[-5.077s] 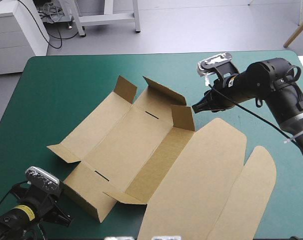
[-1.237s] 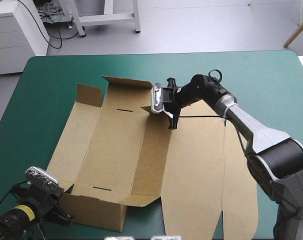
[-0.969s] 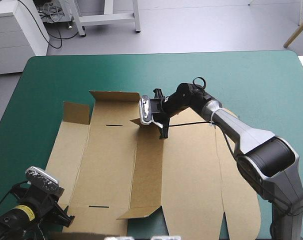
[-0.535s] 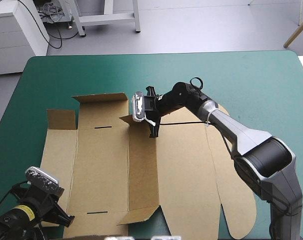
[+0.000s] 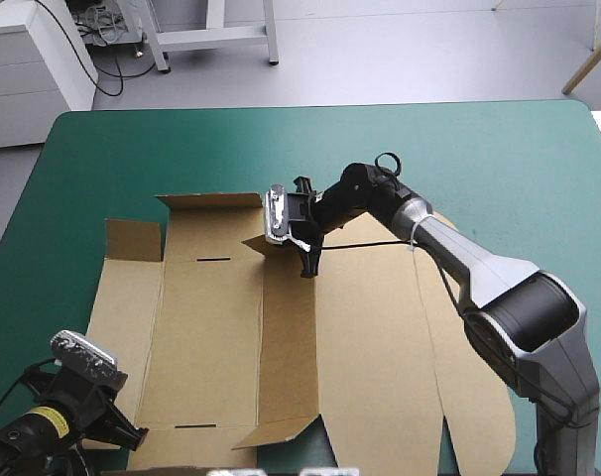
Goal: Fold the box
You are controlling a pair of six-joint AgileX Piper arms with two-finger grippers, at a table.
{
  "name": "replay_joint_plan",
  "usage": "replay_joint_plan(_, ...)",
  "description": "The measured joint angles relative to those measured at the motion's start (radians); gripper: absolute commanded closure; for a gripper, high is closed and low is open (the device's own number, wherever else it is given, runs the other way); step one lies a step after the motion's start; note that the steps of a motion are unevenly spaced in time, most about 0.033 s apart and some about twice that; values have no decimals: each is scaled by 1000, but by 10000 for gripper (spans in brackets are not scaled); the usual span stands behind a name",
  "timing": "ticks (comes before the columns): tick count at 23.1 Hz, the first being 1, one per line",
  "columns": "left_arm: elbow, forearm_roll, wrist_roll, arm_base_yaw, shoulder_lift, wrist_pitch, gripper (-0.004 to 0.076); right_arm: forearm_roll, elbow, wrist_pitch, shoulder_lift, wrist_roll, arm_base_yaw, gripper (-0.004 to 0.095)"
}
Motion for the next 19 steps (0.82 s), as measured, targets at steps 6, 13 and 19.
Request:
replay_joint_plan(6, 0, 0, 0, 0, 0, 0, 734, -71, 0, -12, -1, 90, 5, 532)
replay_joint_plan(13, 0, 0, 0, 0, 0, 0, 734, -225, -8, -70, -147, 298, -21, 673)
replay_joint_plan(19, 0, 0, 1, 0, 0, 1, 734, -359, -11, 19, -262, 619, -193, 837)
